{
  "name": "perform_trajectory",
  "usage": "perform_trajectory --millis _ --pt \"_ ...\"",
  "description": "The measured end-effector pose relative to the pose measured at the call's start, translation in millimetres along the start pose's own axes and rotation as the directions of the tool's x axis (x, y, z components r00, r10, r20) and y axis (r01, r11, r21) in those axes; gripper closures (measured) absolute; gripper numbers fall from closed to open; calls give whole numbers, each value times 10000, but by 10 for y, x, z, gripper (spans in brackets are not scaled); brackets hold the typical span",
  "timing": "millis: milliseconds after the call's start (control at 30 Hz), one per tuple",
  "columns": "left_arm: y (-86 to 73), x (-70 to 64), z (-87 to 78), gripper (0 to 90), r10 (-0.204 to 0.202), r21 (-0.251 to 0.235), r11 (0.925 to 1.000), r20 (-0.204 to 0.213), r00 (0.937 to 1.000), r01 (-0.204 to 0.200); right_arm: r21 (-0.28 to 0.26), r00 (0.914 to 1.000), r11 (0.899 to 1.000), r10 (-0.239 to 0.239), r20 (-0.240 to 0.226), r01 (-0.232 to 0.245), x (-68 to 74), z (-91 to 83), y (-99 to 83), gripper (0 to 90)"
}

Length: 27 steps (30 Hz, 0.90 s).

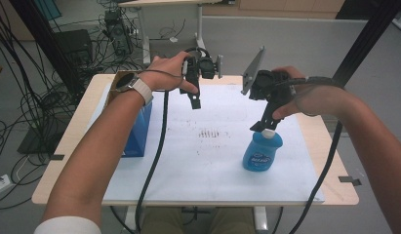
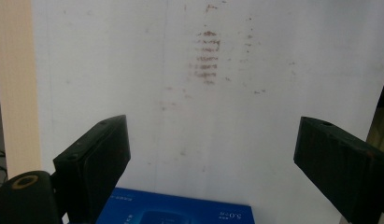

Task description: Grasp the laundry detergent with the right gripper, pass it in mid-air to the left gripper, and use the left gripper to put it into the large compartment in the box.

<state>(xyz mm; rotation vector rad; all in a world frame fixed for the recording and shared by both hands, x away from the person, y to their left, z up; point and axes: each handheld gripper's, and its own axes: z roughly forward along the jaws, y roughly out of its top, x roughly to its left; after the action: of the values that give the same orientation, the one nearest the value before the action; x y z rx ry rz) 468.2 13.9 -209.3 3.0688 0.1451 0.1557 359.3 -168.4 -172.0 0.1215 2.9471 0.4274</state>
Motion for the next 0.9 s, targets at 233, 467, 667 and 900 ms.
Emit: perform_trajectory --millis 233,467,667,900 --pt "-21 -8 8 110 -76 -183 9998 -34 10000 75 -21 9999 9999 -105 75 105 16 -9 -61 59" --pt "-14 -8 27 111 -41 -240 9997 -14 10000 41 -258 9999 9996 118 50 -116 31 32 -236 52" --pt "-20 -2 61 111 -75 -223 9997 31 10000 75 -342 9994 9989 318 -104 -321 43 87 -424 52" --pt "-24 -7 93 111 -107 -209 9997 61 9999 108 -394 9986 9979 504 -179 -510 53 123 -530 52"
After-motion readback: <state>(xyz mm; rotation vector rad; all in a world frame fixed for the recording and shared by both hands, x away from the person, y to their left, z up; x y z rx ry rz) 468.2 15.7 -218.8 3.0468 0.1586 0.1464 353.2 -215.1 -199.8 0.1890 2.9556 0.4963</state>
